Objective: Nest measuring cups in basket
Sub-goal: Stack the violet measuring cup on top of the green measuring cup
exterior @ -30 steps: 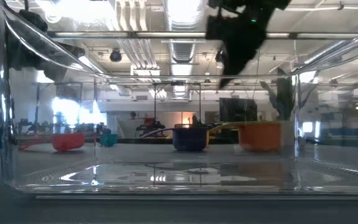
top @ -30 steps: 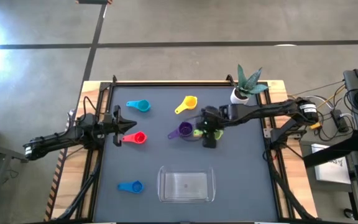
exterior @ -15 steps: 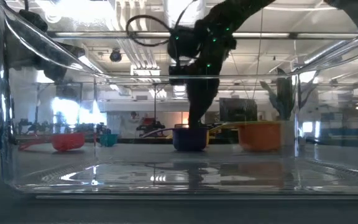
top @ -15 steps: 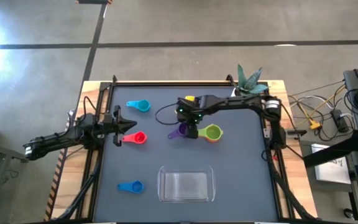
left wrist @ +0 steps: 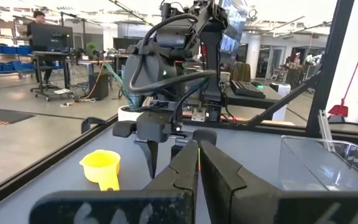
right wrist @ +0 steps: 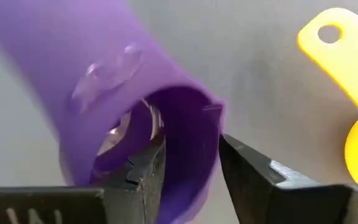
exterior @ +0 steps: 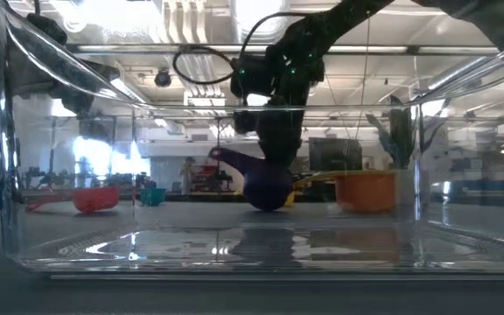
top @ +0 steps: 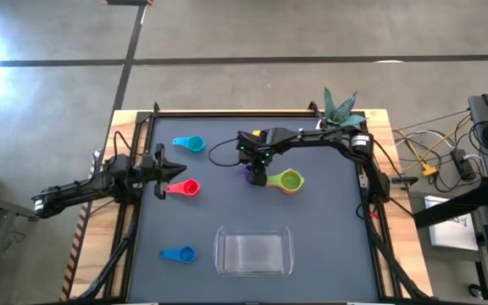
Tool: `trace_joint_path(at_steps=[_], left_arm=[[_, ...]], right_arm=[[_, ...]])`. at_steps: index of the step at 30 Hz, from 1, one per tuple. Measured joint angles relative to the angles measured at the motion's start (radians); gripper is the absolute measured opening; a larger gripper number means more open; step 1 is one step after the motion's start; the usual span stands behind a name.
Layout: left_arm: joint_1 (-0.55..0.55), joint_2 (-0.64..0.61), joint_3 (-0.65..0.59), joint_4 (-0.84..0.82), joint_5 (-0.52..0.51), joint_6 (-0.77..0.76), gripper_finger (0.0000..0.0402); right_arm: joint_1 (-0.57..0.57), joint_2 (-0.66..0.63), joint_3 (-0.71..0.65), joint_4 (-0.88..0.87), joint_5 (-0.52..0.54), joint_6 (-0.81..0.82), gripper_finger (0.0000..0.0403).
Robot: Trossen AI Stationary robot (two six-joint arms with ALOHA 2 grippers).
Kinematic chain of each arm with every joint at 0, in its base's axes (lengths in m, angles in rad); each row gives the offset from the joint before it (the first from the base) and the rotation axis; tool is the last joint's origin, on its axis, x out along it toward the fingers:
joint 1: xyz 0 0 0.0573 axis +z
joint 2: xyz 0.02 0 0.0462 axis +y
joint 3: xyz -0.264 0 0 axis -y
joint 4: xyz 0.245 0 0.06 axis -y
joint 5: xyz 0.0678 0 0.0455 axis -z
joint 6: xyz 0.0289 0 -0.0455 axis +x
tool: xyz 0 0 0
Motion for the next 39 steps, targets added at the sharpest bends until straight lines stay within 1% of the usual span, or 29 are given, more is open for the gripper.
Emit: trace_joint_path(at_steps=[5, 10, 15, 19, 26, 30, 32, 36, 37, 39], left_arm=[[0.000, 0.000, 0.000, 0.000, 0.000, 0.000, 0.0000], [0.000, 0.000, 0.000, 0.000, 0.000, 0.000, 0.0000], [0.000, 0.000, 0.000, 0.000, 0.000, 0.000, 0.0000], [0.000, 0.000, 0.000, 0.000, 0.000, 0.000, 0.0000], [0.000, 0.000, 0.000, 0.000, 0.000, 0.000, 0.0000], [0.000, 0.000, 0.000, 0.000, 0.000, 0.000, 0.0000], [0.000, 0.000, 0.000, 0.000, 0.000, 0.000, 0.0000], [0.000, 0.000, 0.000, 0.000, 0.000, 0.000, 0.0000], [0.000, 0.000, 0.000, 0.000, 0.000, 0.000, 0.0000], [0.000, 0.000, 0.000, 0.000, 0.000, 0.000, 0.0000]], right_arm=[[-0.001, -0.069, 0.001, 0.006, -0.001, 0.012, 0.0138], [-0.002, -0.104, 0.001, 0.018, -0.001, 0.028, 0.0165], [-0.001, -0.068, 0.001, 0.015, -0.013, 0.048, 0.0195], [-0.001, -0.048, 0.000, 0.011, -0.056, 0.052, 0.0209], [0.019, -0.085, 0.000, 0.009, -0.055, 0.057, 0.0211], [0.092, -0.104, 0.002, 0.015, -0.052, 0.066, 0.0211], [0.144, -0.101, 0.001, 0.013, -0.029, 0.061, 0.0211], [0.241, -0.098, 0.001, 0.017, 0.117, 0.036, 0.0211], [0.257, -0.097, 0.001, 0.018, 0.139, 0.037, 0.0211], [0.274, -0.094, 0.001, 0.026, 0.147, 0.051, 0.0212]])
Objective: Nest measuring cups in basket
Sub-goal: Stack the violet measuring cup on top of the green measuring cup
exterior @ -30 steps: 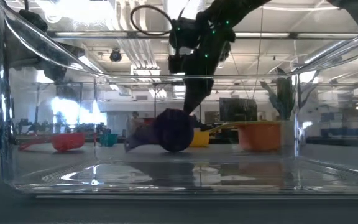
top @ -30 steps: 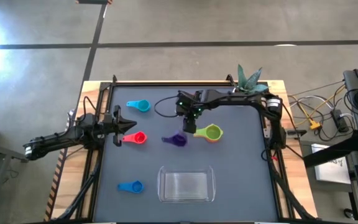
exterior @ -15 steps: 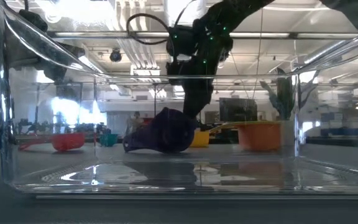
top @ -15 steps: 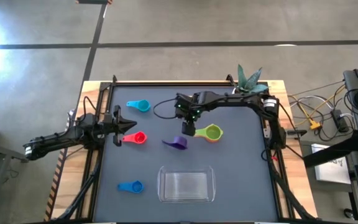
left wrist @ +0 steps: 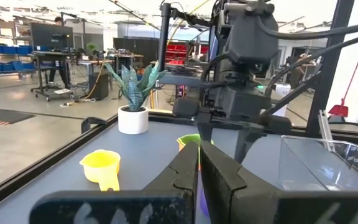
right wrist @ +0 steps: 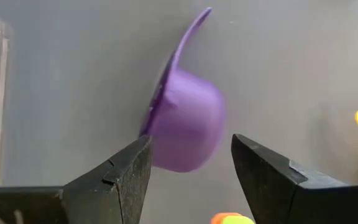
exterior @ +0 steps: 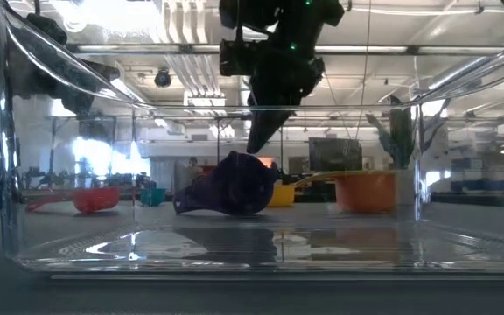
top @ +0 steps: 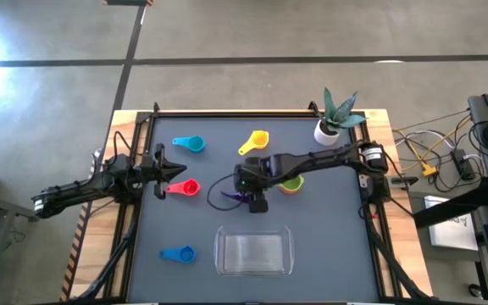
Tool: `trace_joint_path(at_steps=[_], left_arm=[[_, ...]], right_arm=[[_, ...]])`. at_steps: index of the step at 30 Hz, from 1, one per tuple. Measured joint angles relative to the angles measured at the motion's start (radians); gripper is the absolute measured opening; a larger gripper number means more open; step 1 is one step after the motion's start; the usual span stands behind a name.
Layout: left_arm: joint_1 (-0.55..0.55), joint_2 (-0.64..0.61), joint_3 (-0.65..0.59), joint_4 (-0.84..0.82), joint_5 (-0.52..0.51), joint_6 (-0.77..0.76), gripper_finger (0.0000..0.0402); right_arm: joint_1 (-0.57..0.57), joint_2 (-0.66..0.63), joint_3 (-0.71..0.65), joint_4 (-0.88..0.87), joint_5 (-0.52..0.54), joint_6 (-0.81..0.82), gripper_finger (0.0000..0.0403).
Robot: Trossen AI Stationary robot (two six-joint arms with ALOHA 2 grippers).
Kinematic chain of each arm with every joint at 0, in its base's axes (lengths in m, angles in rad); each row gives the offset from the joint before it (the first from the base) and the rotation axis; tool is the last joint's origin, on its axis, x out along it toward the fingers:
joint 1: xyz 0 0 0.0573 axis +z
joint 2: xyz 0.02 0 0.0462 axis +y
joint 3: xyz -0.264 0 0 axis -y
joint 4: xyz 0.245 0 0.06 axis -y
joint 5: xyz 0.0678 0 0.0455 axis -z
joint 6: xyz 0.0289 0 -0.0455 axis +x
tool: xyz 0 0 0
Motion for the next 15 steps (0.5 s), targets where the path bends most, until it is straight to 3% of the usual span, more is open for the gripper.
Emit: trace_joint_path(at_steps=[15], left_arm=[[0.000, 0.000, 0.000, 0.000, 0.000, 0.000, 0.0000]], right_arm=[[0.005, 0.062, 0.000, 0.037, 0.014, 0.082, 0.0211]])
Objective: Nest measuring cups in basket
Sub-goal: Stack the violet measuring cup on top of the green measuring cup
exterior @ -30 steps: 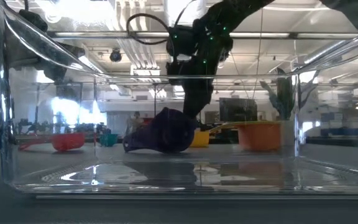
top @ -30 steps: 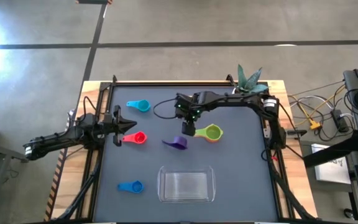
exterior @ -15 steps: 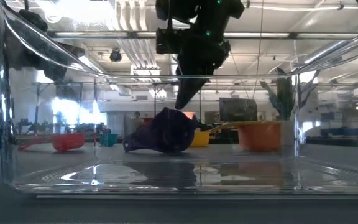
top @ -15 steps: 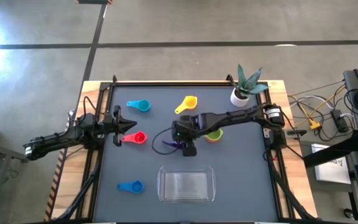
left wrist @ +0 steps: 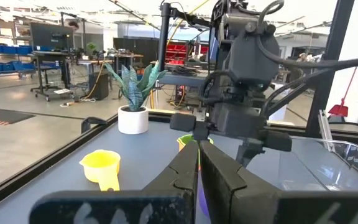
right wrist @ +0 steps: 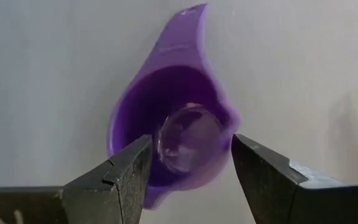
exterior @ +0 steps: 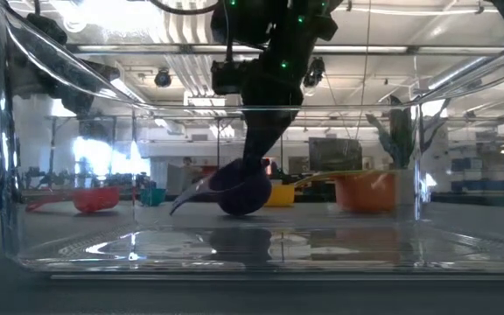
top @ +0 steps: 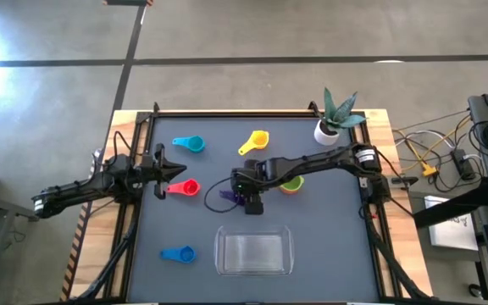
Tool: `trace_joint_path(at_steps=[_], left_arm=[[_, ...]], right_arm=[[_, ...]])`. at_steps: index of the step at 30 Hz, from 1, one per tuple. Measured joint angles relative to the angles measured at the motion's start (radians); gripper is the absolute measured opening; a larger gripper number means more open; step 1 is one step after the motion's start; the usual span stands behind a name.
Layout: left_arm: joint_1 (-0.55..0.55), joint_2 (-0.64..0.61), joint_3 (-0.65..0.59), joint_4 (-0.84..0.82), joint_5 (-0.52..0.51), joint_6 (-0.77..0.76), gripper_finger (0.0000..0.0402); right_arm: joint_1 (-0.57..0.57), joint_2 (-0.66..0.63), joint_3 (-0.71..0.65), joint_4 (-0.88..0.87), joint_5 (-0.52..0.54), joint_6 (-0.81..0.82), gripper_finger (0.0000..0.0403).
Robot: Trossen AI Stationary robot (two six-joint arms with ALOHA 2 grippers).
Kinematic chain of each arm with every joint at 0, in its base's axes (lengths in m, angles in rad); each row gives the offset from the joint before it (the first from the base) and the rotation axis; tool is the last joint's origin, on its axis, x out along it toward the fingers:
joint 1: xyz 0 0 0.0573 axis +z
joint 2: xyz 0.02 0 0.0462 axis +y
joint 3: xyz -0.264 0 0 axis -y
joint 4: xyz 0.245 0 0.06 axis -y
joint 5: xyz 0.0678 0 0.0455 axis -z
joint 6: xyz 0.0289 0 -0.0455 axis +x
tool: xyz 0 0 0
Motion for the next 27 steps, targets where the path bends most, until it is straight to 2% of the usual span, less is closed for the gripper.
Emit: trace_joint_path(at_steps=[4, 7, 10, 14, 15, 24, 27], left_arm=[[0.000, 0.000, 0.000, 0.000, 0.000, 0.000, 0.0000], [0.000, 0.000, 0.000, 0.000, 0.000, 0.000, 0.0000], [0.000, 0.000, 0.000, 0.000, 0.000, 0.000, 0.0000], [0.000, 0.000, 0.000, 0.000, 0.000, 0.000, 0.0000], [0.000, 0.000, 0.000, 0.000, 0.000, 0.000, 0.0000], [0.000, 0.000, 0.000, 0.000, 0.000, 0.000, 0.0000], [0.000, 0.000, 0.000, 0.000, 0.000, 0.000, 0.0000]], right_arm=[[-0.008, 0.002, 0.000, -0.002, 0.034, 0.011, 0.0199], [-0.017, 0.002, 0.000, -0.004, 0.046, 0.010, 0.0171], [-0.026, 0.002, 0.000, -0.013, 0.048, 0.010, 0.0123], [-0.033, 0.002, 0.000, -0.026, 0.041, 0.007, 0.0033], [-0.034, 0.002, 0.000, -0.026, 0.041, 0.001, 0.0021], [-0.038, -0.028, 0.008, -0.016, 0.048, 0.009, 0.0008], [-0.041, -0.048, 0.017, -0.015, 0.040, -0.041, 0.0008]])
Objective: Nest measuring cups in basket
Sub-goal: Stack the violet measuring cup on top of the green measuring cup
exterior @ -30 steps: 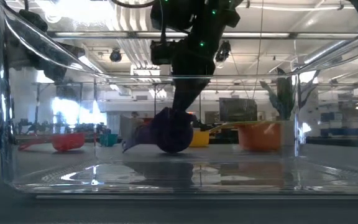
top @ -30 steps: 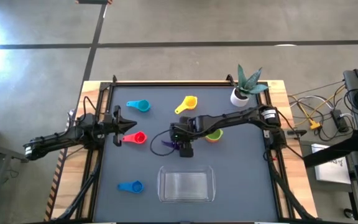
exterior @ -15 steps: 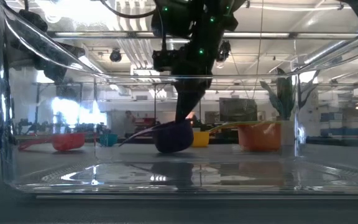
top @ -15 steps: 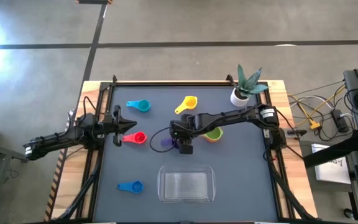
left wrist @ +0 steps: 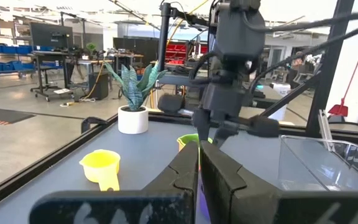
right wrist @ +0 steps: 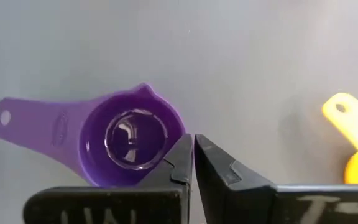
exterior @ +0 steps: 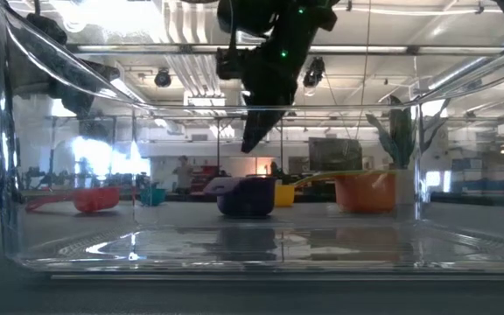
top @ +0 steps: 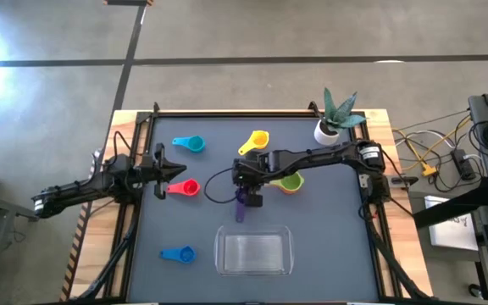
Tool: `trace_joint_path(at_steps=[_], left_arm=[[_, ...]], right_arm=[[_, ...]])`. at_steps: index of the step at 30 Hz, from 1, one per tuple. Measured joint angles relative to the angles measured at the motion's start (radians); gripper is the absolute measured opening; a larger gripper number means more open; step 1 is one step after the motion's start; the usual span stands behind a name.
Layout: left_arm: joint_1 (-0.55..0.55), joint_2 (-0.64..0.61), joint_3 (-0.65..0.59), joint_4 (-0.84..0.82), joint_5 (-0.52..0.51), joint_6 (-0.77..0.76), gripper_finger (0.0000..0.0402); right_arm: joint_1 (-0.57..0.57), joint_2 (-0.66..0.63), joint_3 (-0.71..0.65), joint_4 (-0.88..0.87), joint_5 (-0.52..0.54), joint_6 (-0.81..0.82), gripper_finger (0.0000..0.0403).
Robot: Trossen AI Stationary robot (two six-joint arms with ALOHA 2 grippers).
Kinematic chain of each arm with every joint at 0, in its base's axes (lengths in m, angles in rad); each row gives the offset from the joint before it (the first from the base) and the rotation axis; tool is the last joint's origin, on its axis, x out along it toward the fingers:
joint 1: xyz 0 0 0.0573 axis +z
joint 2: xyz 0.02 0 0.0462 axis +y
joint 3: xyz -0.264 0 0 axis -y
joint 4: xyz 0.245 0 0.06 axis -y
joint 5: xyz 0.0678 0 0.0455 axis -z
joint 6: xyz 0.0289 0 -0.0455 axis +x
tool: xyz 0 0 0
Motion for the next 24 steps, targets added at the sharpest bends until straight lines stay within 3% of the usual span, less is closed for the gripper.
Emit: trace_joint_path(at_steps=[7, 18, 24], left_arm=[[0.000, 0.000, 0.000, 0.000, 0.000, 0.000, 0.0000], [0.000, 0.000, 0.000, 0.000, 0.000, 0.000, 0.0000], [0.000, 0.000, 0.000, 0.000, 0.000, 0.000, 0.0000]], right_arm=[[-0.033, 0.006, 0.000, 0.015, -0.186, -0.056, 0.0030], [-0.075, 0.092, -0.004, 0.042, -0.202, -0.161, 0.0166], [-0.095, 0.124, -0.003, 0.062, -0.236, -0.179, 0.0179]])
